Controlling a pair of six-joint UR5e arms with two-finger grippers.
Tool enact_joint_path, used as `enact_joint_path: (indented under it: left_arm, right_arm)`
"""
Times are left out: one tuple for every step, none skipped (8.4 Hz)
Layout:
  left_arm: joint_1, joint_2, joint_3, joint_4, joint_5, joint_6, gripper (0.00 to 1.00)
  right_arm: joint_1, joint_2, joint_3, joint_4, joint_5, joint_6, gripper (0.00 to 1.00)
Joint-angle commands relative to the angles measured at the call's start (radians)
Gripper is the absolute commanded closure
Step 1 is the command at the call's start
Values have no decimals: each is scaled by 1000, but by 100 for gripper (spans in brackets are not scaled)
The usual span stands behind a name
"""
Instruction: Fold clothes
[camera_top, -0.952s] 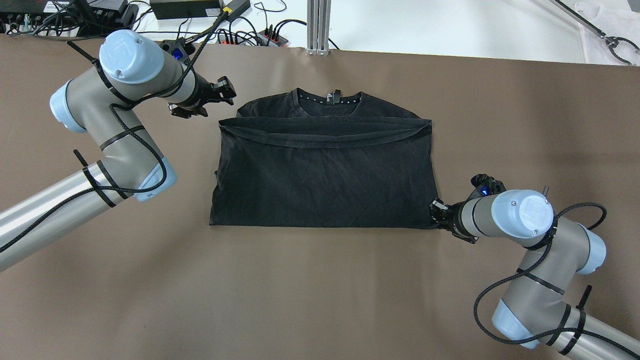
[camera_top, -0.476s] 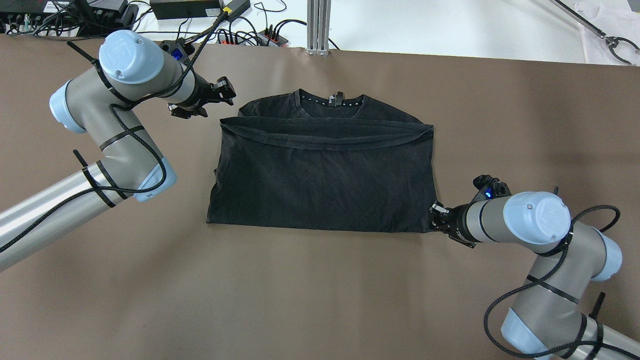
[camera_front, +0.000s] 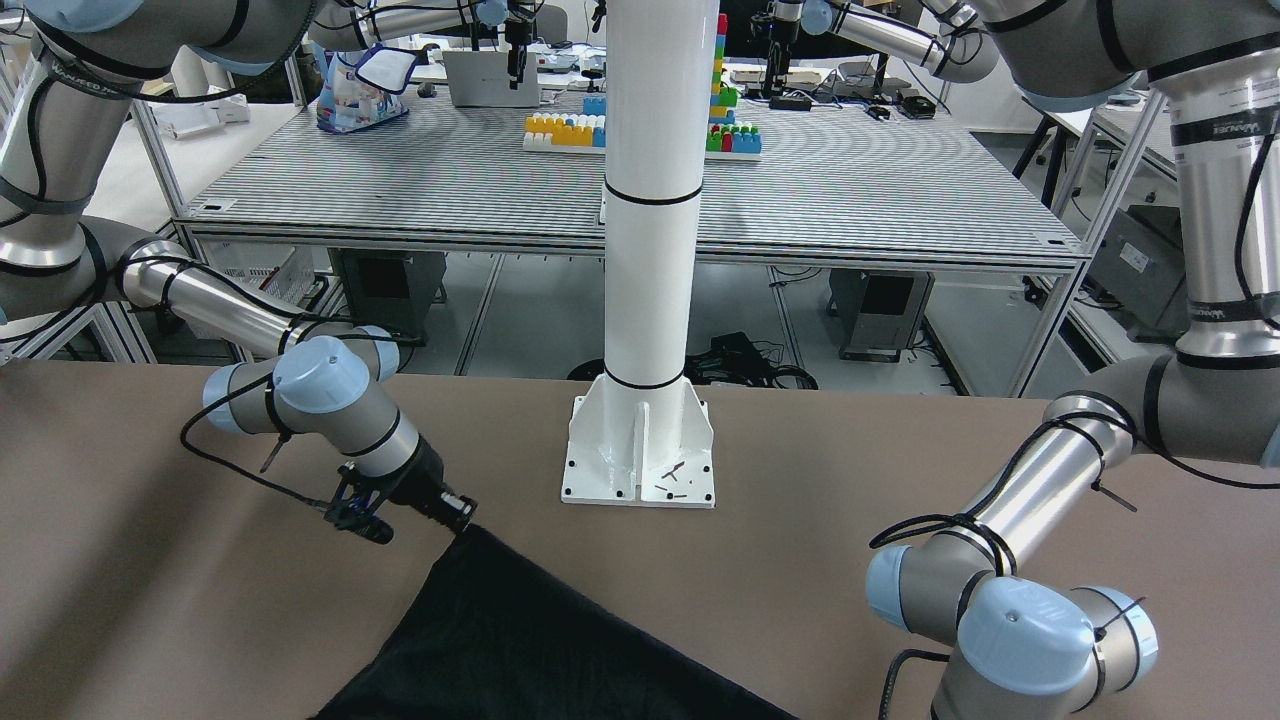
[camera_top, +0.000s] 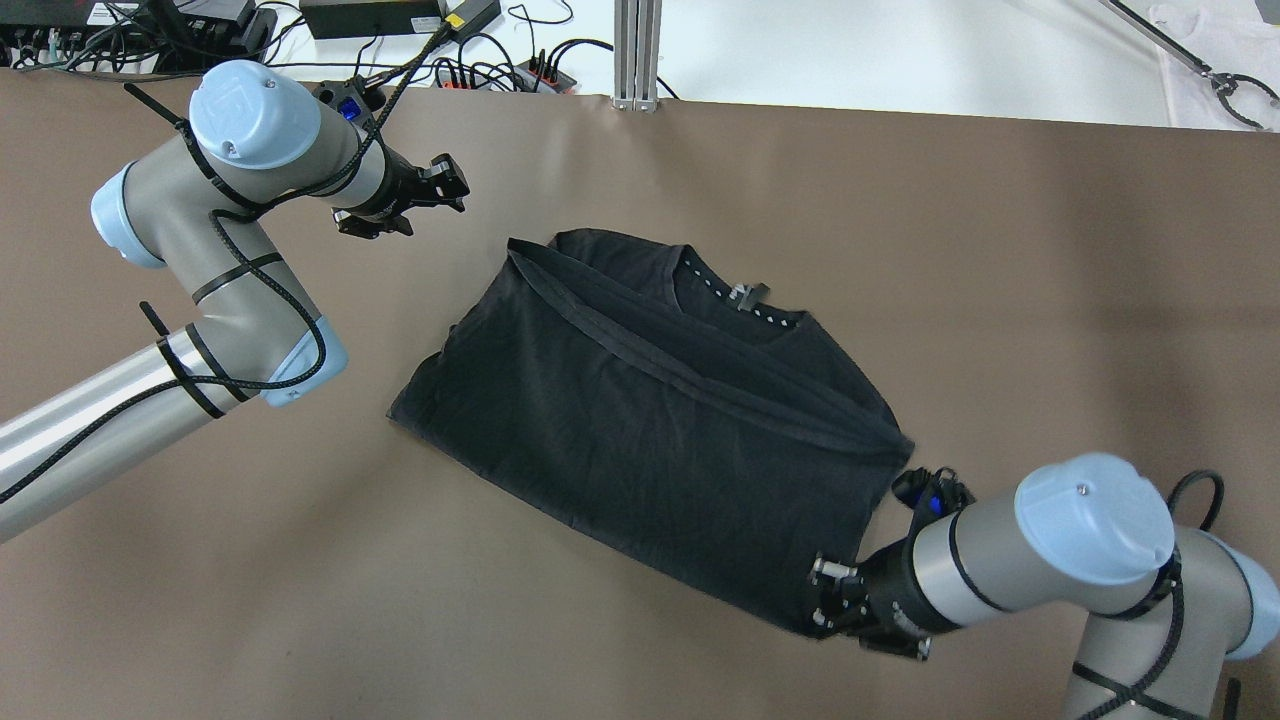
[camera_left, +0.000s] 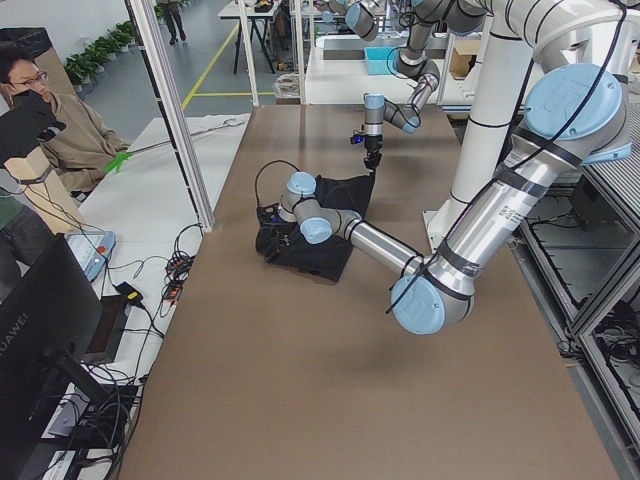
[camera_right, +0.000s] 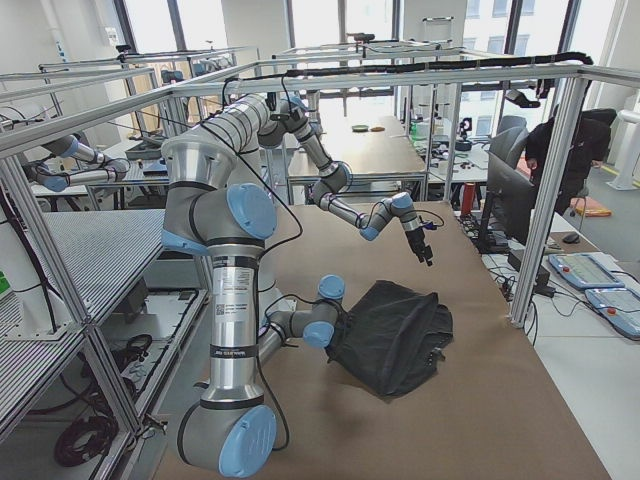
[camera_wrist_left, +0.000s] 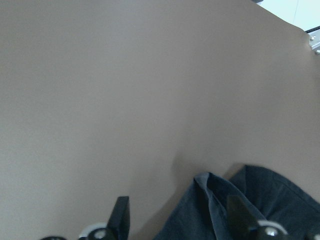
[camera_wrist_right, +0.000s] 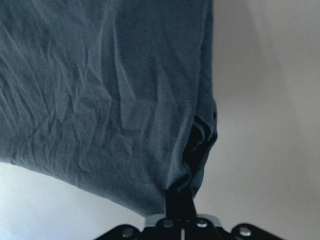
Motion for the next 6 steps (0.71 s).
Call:
enact_joint_path:
  left_arm:
    - [1, 27, -40, 6, -9, -2, 27]
    - [1, 28, -39, 6, -9, -2, 26]
    - [4, 37, -64, 6, -9, -11, 24]
    - [16, 54, -97, 6, -9, -49, 24]
    - [33, 57, -112, 4, -6, -70, 23]
    - [41, 95, -167, 6, -6, -84, 23]
  right_arm:
    - [-227, -12, 107, -17, 135, 88, 85]
    - [-268, -13, 128, -19, 137, 97, 11]
    - [-264, -6, 120, -19, 128, 103, 5]
    - [-242, -6, 122, -19, 127, 103, 5]
    - [-193, -7, 117, -19, 127, 103, 5]
    - [-135, -7, 117, -19, 127, 99, 5]
